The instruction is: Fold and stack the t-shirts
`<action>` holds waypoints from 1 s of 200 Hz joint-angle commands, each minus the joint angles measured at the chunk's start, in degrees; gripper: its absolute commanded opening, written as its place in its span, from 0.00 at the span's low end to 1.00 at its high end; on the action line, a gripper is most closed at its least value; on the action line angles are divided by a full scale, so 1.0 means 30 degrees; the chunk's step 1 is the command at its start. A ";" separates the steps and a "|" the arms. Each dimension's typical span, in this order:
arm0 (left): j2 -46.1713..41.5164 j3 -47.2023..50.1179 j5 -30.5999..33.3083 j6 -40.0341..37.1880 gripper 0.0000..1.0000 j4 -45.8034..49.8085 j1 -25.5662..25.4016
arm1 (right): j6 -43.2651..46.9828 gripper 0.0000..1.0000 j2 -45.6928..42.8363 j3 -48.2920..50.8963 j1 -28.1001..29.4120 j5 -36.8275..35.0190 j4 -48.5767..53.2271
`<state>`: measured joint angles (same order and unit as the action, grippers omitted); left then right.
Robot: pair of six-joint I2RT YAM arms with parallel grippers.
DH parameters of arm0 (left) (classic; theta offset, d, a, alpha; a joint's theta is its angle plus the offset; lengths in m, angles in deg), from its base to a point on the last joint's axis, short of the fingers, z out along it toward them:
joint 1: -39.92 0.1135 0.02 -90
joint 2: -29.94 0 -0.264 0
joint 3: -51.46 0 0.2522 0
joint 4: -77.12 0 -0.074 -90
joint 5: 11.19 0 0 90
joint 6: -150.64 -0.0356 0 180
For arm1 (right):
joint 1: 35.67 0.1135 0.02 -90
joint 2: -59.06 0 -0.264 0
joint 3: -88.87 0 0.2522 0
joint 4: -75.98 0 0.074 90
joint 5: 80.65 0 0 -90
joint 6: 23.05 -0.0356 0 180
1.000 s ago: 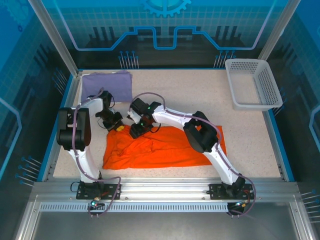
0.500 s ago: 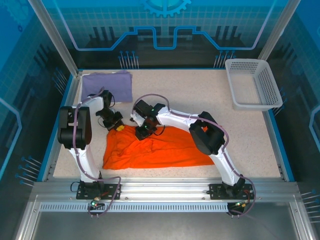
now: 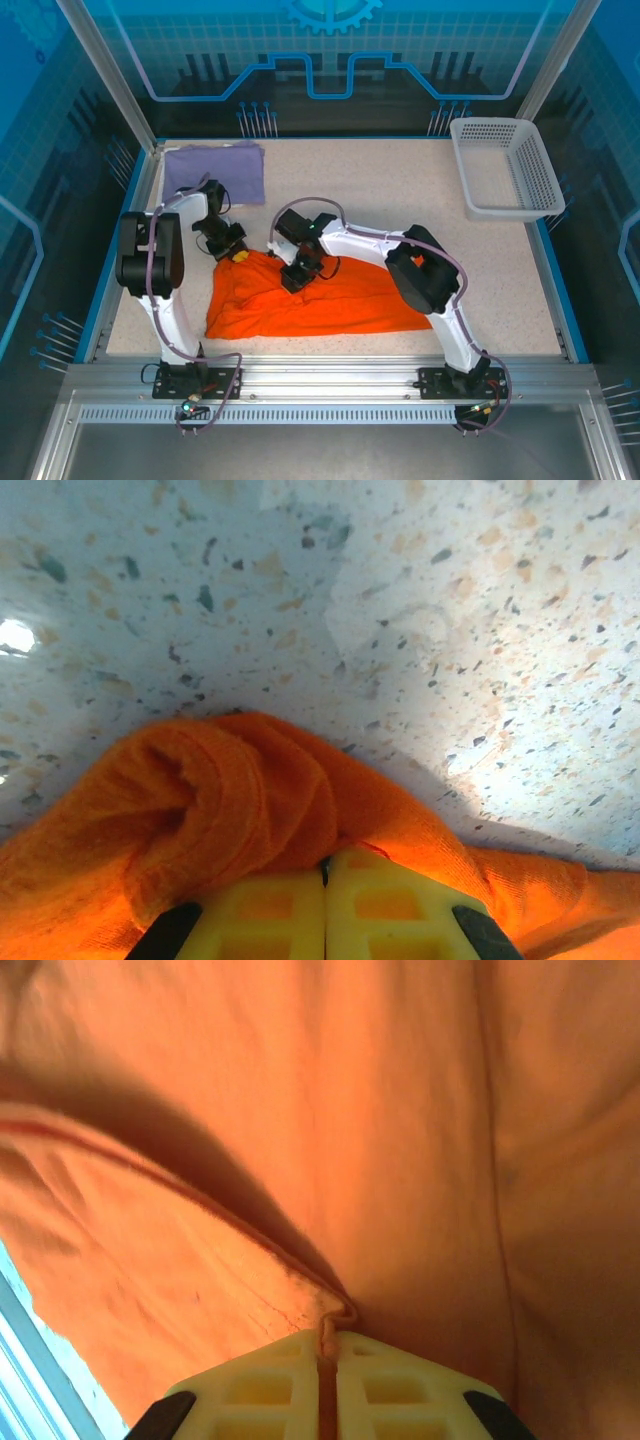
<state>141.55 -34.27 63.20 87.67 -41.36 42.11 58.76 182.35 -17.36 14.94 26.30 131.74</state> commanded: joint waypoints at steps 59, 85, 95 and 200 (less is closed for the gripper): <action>0.1669 -0.0522 0.2078 -0.0118 0.07 0.0438 -0.0051 | 0.1091 0.32 -0.2310 0.2082 0.0470 0.2128 0.2405; 0.1849 -0.0902 0.2159 -0.0130 0.07 0.0580 -0.0081 | 0.0956 0.34 -0.4993 0.3185 0.0404 0.3388 0.2639; 0.1748 -0.1186 0.2374 -0.0156 0.07 0.0855 -0.0261 | 0.0602 0.36 -0.5944 0.3514 0.0190 0.3397 0.2787; -0.5858 0.1104 0.2571 0.4774 0.10 0.4672 -0.8178 | -0.3197 0.12 -0.4176 0.4513 -0.8359 -0.4312 0.1746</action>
<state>125.18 -38.49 75.31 93.85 -30.30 21.96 49.75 166.33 -3.00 -7.47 21.99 133.88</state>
